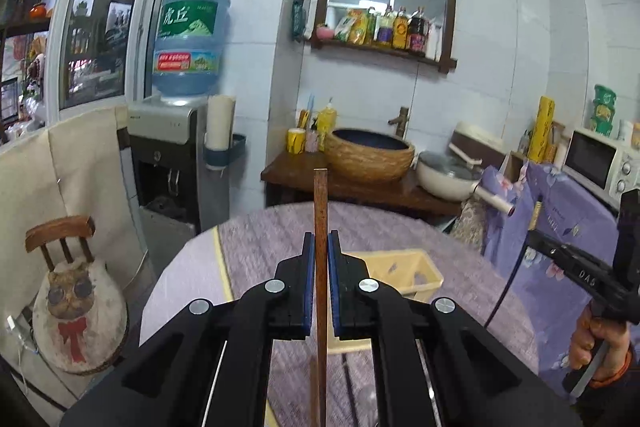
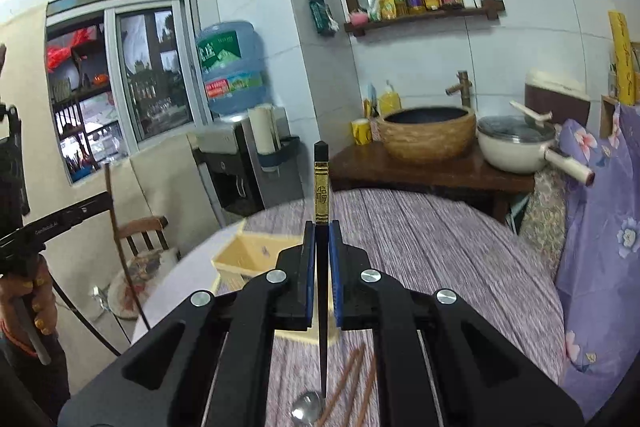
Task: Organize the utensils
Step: 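Lift both held chopsticks and carry them over the cream utensil holder, then lower both chopsticks into the holder and open both tools, then close the left tool on another wooden chopstick while the right tool grasps a wooden chopstick, then lift both wooden chopsticks and lower them into the cream holder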
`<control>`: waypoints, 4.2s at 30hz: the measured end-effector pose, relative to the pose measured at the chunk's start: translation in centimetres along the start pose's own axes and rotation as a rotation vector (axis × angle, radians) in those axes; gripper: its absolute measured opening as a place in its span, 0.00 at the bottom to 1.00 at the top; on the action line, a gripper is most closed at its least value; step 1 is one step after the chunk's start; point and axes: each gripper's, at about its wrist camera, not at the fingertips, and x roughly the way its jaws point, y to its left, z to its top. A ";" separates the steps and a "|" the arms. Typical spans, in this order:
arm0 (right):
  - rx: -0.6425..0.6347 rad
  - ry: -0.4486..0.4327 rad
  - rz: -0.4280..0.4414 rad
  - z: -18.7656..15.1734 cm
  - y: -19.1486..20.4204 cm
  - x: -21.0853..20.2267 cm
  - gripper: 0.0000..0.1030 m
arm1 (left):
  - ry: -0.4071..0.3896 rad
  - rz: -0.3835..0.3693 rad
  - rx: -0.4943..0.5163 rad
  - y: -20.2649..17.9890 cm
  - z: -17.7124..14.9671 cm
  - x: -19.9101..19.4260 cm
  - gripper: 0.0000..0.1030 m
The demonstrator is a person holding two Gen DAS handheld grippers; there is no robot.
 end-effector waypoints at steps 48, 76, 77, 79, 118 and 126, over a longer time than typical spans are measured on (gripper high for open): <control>-0.010 0.010 -0.061 -1.4 1.8 9.7 0.41 | 0.062 -0.012 -0.059 -1.2 -3.1 10.7 0.66; 0.003 0.509 -0.238 -17.2 -3.2 9.4 0.30 | 0.521 0.061 0.034 1.4 -18.0 11.0 0.54; 0.001 0.516 -0.237 -17.4 -3.2 9.5 0.30 | 0.526 0.060 0.034 1.4 -18.2 11.1 0.52; -0.002 0.525 -0.240 -17.5 -3.1 9.7 0.30 | 0.537 0.062 0.039 1.3 -18.5 11.3 0.51; -0.042 0.567 -0.265 -17.8 -2.7 13.6 0.08 | 0.563 0.133 0.092 -0.1 -18.7 14.8 0.08; -0.024 0.562 -0.253 -17.8 -2.8 13.5 0.08 | 0.564 0.136 0.098 -0.7 -18.8 14.6 0.08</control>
